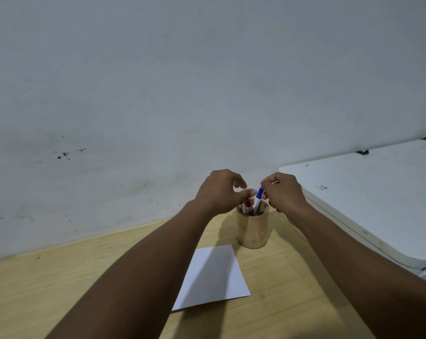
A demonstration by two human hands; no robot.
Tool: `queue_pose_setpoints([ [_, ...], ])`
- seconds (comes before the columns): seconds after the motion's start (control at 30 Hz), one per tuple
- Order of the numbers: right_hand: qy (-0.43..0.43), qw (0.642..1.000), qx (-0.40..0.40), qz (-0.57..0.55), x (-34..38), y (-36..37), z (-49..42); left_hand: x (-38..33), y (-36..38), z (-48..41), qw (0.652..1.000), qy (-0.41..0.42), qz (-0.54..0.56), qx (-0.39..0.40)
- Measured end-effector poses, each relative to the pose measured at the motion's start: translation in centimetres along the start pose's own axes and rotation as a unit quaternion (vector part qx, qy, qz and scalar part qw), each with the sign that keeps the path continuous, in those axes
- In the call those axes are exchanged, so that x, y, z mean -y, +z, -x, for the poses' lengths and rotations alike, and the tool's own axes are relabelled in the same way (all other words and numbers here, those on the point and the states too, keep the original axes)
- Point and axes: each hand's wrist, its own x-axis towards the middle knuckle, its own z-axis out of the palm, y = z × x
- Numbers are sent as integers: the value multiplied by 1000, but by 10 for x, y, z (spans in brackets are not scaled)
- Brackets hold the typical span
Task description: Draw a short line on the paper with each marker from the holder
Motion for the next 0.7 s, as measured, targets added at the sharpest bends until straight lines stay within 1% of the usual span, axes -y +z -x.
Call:
queue_pose_setpoints([
  [0.1,-26,999,-12,-13,14,7,4,13,-23,10,999,-14,-11,-37],
  [0.2,-63,998,5,-6,34,24,12,38,-53,25,997,-61,-28,-47],
  [0.23,-82,996,22,6,41,32,14,48,-64,32,995,-80,-34,-46],
  [0.3,-122,988,90,41,59,50,19,67,-89,46,991,-121,-49,-34],
  [0.4,-184,951,214,129,89,80,24,90,-126,70,979,-187,-82,5],
  [0.5,-240,899,288,228,124,109,32,108,-161,90,967,-235,-98,11],
  [0.6,-270,865,317,281,159,130,37,119,-191,100,961,-257,-97,-19],
  [0.7,-286,855,305,307,186,142,35,120,-211,99,961,-256,-98,-43],
])
